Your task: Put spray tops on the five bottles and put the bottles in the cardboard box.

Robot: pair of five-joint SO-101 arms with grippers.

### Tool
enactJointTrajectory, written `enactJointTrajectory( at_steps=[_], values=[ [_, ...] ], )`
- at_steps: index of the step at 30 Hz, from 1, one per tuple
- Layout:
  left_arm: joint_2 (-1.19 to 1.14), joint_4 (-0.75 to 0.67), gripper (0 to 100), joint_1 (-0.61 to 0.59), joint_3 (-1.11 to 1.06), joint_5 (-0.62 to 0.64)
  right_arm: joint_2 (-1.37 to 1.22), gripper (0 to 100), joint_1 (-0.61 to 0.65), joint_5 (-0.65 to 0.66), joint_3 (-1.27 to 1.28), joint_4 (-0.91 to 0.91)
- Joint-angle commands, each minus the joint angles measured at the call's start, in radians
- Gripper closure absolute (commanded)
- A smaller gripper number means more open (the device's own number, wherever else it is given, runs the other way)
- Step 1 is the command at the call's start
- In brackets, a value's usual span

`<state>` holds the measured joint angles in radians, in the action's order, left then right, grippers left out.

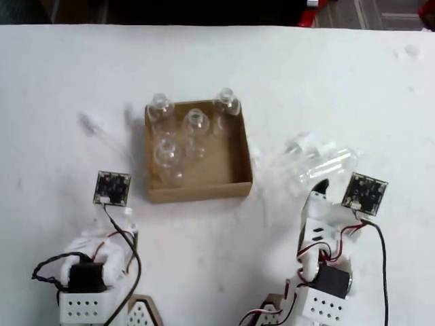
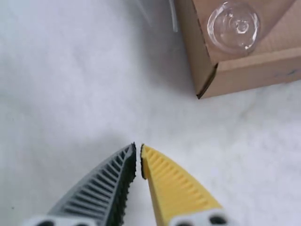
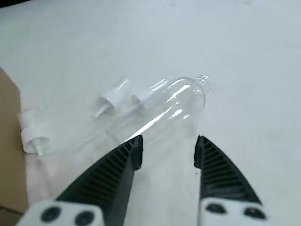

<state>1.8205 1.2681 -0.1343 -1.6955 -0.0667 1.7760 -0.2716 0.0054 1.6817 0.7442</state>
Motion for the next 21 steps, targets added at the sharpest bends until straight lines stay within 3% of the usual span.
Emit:
enactJointTrajectory(
  at_steps=[1, 21],
  values=[
    [0.010, -0.035, 98, -0.008, 0.003, 0.014, 0.013, 84.3, -0.016, 0.000, 0.009, 0.002],
    [0.010, -0.029, 98, -0.010, 0.003, 0.009, 0.015, 84.4, -0.013, -0.005, 0.009, -0.001]
  ],
)
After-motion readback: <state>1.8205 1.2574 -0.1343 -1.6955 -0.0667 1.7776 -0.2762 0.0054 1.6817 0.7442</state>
